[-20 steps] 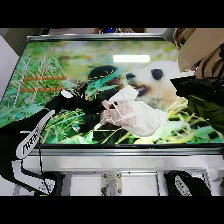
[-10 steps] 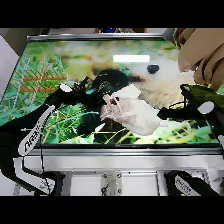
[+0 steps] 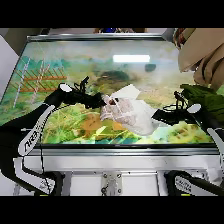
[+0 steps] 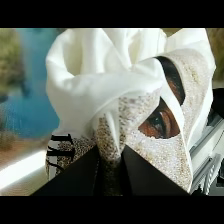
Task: Fold the clothes and pants, and hang the long-sleeved shirts on hangers.
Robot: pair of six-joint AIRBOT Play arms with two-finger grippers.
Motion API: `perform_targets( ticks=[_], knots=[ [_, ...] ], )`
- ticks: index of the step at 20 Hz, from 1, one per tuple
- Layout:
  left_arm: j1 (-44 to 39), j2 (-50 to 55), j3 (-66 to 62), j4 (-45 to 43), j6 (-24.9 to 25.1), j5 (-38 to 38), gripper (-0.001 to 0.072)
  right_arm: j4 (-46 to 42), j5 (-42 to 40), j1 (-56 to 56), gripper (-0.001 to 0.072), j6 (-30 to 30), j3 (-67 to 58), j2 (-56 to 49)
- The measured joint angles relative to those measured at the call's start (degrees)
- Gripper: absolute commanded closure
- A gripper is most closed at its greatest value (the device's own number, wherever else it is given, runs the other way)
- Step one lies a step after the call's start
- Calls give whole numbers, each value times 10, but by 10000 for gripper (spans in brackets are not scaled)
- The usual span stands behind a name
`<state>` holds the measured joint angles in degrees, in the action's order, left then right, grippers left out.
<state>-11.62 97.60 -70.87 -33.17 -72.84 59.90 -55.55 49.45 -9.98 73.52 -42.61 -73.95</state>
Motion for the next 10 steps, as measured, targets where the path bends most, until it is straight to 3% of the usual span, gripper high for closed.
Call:
perform_targets(
  ticks=[1, 3, 4, 10],
  knots=[
    [0, 0, 0, 0, 0, 0, 683, 3, -4, 4, 367, 0, 0, -3],
    [0, 0, 0, -1, 0, 1, 683, 8, -13, 13, 654, -2, 0, -6],
    [0, 0, 0, -2, 0, 2, 684, 10, -18, 18, 698, -6, 0, -7],
    [26, -85, -26, -5, -8, 0, 684, -37, 11, 28, 700, -37, -104, 53]
  ],
)
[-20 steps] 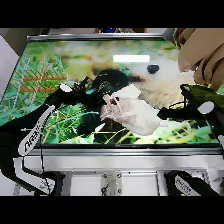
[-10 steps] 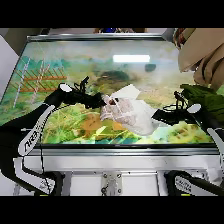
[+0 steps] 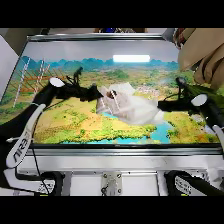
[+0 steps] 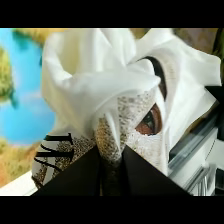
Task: Fold the clothes and pants, and hang the long-sleeved shirts on hangers.
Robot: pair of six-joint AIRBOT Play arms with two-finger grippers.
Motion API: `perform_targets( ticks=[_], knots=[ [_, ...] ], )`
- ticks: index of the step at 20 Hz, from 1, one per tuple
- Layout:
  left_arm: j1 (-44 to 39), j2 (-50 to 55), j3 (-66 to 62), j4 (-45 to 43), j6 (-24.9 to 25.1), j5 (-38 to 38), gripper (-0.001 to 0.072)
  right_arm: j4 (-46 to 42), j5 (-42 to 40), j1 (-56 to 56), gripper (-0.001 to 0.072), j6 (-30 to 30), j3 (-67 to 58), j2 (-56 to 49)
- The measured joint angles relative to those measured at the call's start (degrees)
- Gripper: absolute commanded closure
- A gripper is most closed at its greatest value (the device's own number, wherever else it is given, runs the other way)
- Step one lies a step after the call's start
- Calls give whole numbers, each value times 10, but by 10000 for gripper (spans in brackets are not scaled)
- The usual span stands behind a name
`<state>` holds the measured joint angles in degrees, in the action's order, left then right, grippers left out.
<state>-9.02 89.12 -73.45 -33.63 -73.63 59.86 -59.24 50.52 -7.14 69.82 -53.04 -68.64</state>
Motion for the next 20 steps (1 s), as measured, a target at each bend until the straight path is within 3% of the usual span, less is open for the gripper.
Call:
perform_targets(
  ticks=[6, 9, 13, 18, 19, 20],
  knots=[
    [10, -199, -151, -7, -7, 45, 684, -26, 90, 6, 700, 14, -312, 107],
    [-25, -282, -207, -75, -31, 54, 684, 11, 102, 8, 700, 31, -410, 143],
    [-89, -364, -204, -253, -117, 62, 683, 46, 111, 12, 700, 60, -456, 160],
    [-151, -432, -38, -398, -229, 85, 683, 57, 124, 63, 700, 78, -408, 143],
    [-166, -442, 5, -410, -242, 87, 579, 55, 126, 77, 700, 78, -386, 141],
    [-180, -448, 49, -417, -250, 90, 185, 47, 128, 92, 700, 78, -362, 139]
  ],
)
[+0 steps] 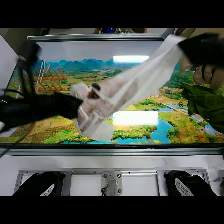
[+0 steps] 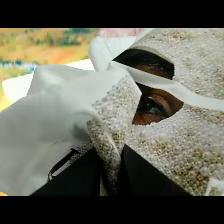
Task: Fold the clothes and pants, and hang the long-sleeved shirts on hangers.
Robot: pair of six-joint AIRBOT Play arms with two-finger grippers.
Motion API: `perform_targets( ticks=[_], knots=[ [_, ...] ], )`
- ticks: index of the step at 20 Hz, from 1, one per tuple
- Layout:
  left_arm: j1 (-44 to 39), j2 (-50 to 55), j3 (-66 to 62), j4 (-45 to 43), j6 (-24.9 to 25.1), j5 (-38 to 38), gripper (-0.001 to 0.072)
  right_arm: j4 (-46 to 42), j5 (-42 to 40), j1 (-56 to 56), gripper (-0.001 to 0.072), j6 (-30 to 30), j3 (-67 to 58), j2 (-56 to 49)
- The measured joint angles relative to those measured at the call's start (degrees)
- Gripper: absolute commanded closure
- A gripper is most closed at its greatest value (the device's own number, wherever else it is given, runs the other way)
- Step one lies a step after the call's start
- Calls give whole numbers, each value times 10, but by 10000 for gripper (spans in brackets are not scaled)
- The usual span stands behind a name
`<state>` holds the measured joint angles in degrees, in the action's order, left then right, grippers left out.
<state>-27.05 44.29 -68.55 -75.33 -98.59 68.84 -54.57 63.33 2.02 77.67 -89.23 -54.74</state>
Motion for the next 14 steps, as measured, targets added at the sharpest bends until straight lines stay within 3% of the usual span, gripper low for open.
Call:
perform_targets(
  ticks=[1, 5, 8, 11, 14],
  knots=[
    [-16, -4, 41, -4, -9, 3, -13, -13, 0, 14, 700, 2, 26, -2],
    [-57, 9, 126, -3, -29, 17, -13, -55, 7, 43, 699, 3, 101, -4],
    [-32, 48, 110, -1, -25, 11, -13, -64, 9, 50, 699, 4, 122, -5],
    [32, 118, 64, 15, 9, -7, -13, -69, 18, 52, 699, 4, 129, -4],
    [96, 216, 18, 84, 77, -21, -13, -70, 28, 53, 699, 4, 132, -3]
  ],
)
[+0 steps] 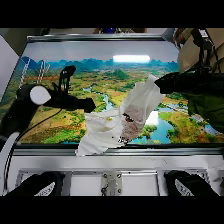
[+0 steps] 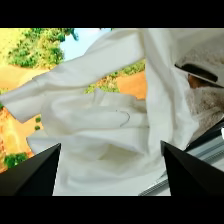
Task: Fold the clothes and pants, and hang the long-sleeved shirts on hangers.
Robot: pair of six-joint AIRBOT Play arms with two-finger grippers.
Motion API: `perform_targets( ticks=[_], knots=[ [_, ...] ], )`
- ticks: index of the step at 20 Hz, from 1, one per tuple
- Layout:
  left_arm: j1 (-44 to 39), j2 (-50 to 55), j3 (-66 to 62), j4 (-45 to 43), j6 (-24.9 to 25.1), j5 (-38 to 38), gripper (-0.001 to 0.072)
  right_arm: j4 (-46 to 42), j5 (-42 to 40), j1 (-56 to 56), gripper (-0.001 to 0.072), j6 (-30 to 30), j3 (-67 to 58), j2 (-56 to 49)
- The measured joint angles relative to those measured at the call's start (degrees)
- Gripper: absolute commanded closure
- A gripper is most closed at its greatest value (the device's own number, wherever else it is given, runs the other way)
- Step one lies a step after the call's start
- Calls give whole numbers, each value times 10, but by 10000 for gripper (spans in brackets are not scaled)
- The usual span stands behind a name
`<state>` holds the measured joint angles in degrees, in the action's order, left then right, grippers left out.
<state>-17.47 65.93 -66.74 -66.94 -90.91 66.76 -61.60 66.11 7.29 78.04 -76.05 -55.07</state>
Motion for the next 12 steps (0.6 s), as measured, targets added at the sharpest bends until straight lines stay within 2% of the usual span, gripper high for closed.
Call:
perform_targets(
  ticks=[3, 7, 12],
  knots=[
    [33, 114, -41, 80, 59, -21, -13, -2, 12, 0, 699, 0, 1, 0],
    [30, 272, -116, 186, 118, -44, -13, -2, 19, 0, 699, 0, 1, 0],
    [-18, 428, -233, 240, 149, -49, -13, -1, 23, 0, 699, 0, 1, 0]
  ],
)
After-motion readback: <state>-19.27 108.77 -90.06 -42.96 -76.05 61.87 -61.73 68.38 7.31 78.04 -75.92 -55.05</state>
